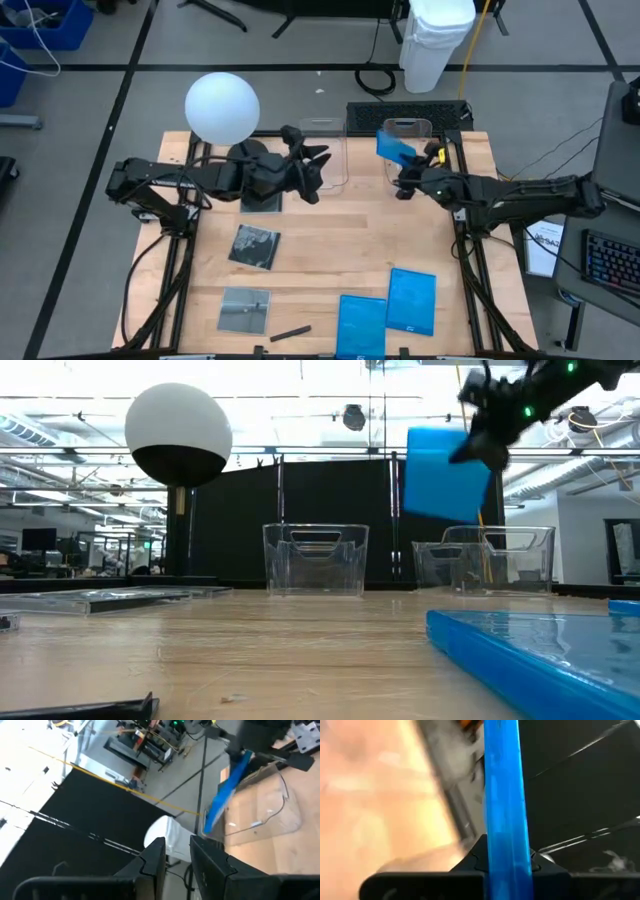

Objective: Pick & place jewel cases by type
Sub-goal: Put the top left blue CD case into the right transparent bin

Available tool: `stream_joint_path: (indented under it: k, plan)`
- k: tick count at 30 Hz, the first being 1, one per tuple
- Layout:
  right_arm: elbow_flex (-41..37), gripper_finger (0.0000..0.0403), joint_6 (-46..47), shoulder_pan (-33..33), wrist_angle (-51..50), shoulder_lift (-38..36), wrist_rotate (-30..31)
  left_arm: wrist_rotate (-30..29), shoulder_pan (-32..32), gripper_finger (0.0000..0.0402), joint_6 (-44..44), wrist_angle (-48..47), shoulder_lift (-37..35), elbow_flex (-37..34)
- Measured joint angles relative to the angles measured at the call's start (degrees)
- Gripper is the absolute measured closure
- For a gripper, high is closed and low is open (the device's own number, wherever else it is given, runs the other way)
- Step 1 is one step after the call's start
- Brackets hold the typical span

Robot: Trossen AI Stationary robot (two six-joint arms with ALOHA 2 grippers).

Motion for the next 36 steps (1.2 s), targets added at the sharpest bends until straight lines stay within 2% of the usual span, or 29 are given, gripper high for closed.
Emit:
stream_joint_path:
  k: [7,10,14,19,24,30,32,36]
  plan:
    - [0.0,0.0387,6.5,-6.9,-11.4,-0.1,-5.8,0.1,1.4,0.0305,-2.3,-1.4,0.0,0.0]
    - [0.0,0.0387,6.5,-10.5,-11.4,-0.2,-9.2,1.8,1.8,0.0305,-3.8,-1.9,0.0,0.0]
    - [0.0,0.0387,6.5,-15.2,-9.9,0.0,-18.2,3.6,2.2,0.0305,-5.2,-2.7,0.0,0.0]
    - [0.0,0.0387,5.0,-21.6,-9.9,1.0,-20.4,3.7,2.4,0.0305,-5.7,-3.1,0.0,0.0]
    - [0.0,0.0387,6.3,-28.4,-9.8,3.6,-29.5,5.7,2.4,0.0305,-6.4,-3.0,0.0,0.0]
    - [-2.9,0.0387,6.4,-32.8,-4.4,8.5,-30.9,6.5,2.4,0.0305,-6.7,-4.0,0.0,0.0]
    - [-4.5,0.0375,7.4,-33.6,-0.6,9.5,-31.0,6.6,2.4,0.0305,-7.1,-4.2,0.0,0.0]
    - [-6.3,0.0321,11.2,-33.8,2.0,10.4,-32.0,6.6,2.4,0.0305,-8.0,-4.3,0.0,0.0]
